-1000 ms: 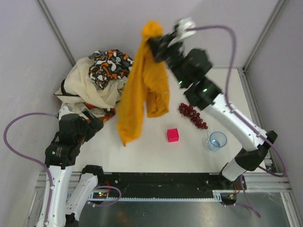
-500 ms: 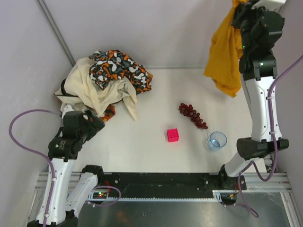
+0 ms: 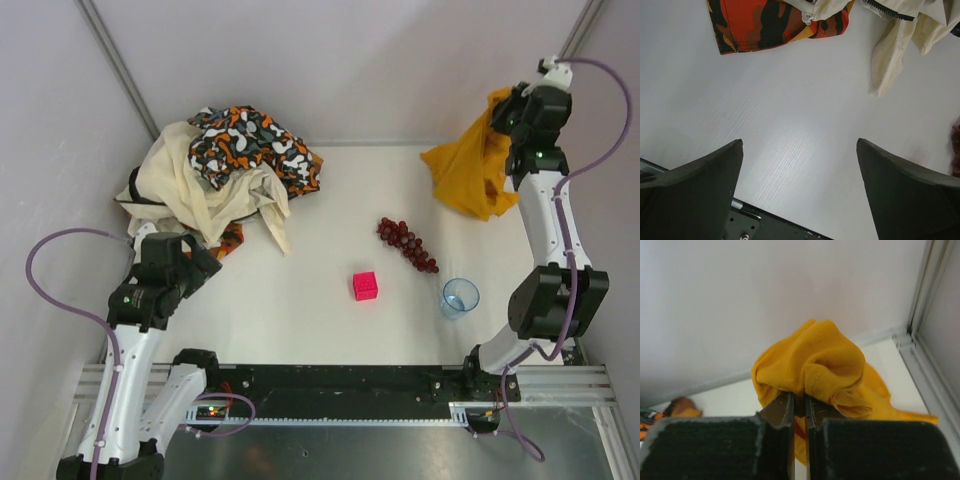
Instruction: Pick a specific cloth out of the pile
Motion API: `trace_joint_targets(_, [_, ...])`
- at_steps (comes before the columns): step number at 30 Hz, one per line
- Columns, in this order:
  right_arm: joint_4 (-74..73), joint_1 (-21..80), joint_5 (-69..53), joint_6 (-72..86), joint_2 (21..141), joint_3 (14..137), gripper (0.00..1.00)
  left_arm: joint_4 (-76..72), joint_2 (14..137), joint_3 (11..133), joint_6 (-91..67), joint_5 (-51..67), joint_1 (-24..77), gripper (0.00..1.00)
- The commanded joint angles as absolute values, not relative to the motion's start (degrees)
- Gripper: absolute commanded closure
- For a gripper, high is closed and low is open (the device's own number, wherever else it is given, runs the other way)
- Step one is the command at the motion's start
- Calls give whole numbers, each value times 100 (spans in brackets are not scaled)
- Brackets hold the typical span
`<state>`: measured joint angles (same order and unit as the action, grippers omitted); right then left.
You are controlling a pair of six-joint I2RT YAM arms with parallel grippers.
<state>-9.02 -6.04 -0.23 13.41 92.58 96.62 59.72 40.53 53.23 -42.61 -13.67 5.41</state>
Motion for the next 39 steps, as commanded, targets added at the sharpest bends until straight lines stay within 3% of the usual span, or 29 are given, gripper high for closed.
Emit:
trace_joint_targets(1, [149, -779, 46, 1786, 8998, 8644, 100, 5940, 4098, 5270, -4327, -1626, 567, 0])
trace_joint_targets(7, [-187, -808, 348, 2267, 9796, 8040, 97, 5941, 4204, 5205, -4339, -1622, 561, 0])
trace_joint_targets(9, [-442, -808, 177, 2331, 10115, 8094, 81, 5935, 4204, 5210, -4330, -1609, 567, 0])
trace_joint_targets(11, [-699, -809, -158, 2255, 10358, 8211, 73, 5940, 4191, 5216, -4308, -1556, 568, 0])
trace_joint_targets(14, [-1030, -813, -319, 2088, 10313, 8308, 53, 5944, 4149, 5288, -4201, -1294, 563, 0])
trace_joint_targets(17, [-1770, -816, -66, 1936, 9919, 8586, 16, 5949, 4089, 5394, -4027, -1011, 565, 0])
trace_joint_targets(19, [-2352, -817, 230, 1888, 9507, 8809, 4, 5954, 4035, 5407, -3971, -857, 556, 0])
trace_joint_targets(23, [-3318, -817, 497, 1938, 8212, 8777, 1, 5948, 3991, 5388, -3991, -576, 562, 0])
trace_joint_targets(31, [-4122, -826, 776, 2393, 4975, 6058, 1, 5949, 3773, 5335, -3940, -139, 563, 0])
trace_joint_targets(39, [-4257, -826, 813, 2303, 2634, 4816, 1, 5963, 3400, 5035, -3942, 265, 565, 0])
